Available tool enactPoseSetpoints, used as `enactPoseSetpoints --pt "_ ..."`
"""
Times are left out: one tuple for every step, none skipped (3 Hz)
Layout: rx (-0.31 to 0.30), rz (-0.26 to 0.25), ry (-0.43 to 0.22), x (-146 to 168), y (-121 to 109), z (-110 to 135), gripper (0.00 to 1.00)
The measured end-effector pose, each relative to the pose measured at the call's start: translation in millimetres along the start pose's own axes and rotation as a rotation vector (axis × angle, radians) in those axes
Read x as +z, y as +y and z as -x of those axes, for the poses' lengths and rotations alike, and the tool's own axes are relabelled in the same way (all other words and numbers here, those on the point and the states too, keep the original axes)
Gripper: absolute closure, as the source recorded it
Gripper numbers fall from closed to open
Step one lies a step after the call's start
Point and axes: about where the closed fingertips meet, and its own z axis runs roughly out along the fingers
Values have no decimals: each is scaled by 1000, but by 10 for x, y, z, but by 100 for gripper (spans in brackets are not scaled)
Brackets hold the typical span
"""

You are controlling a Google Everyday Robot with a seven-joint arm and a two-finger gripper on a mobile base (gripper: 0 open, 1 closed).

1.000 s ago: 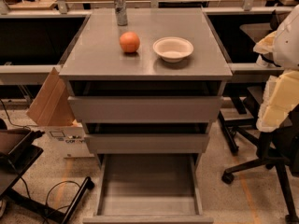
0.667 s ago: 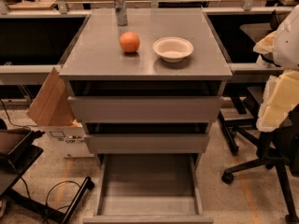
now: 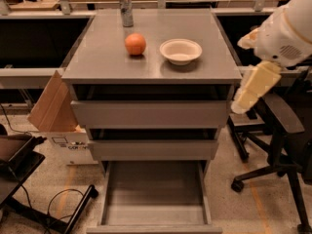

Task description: Place orange into bottom drawer

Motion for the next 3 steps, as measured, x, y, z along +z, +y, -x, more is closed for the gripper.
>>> enactPoseSetpoints --pt "5 -53 -146 280 -373 319 0" --pt "-29 -143 -282 539 -952 766 0" --pt "-53 -196 -343 749 -1361 1147 0"
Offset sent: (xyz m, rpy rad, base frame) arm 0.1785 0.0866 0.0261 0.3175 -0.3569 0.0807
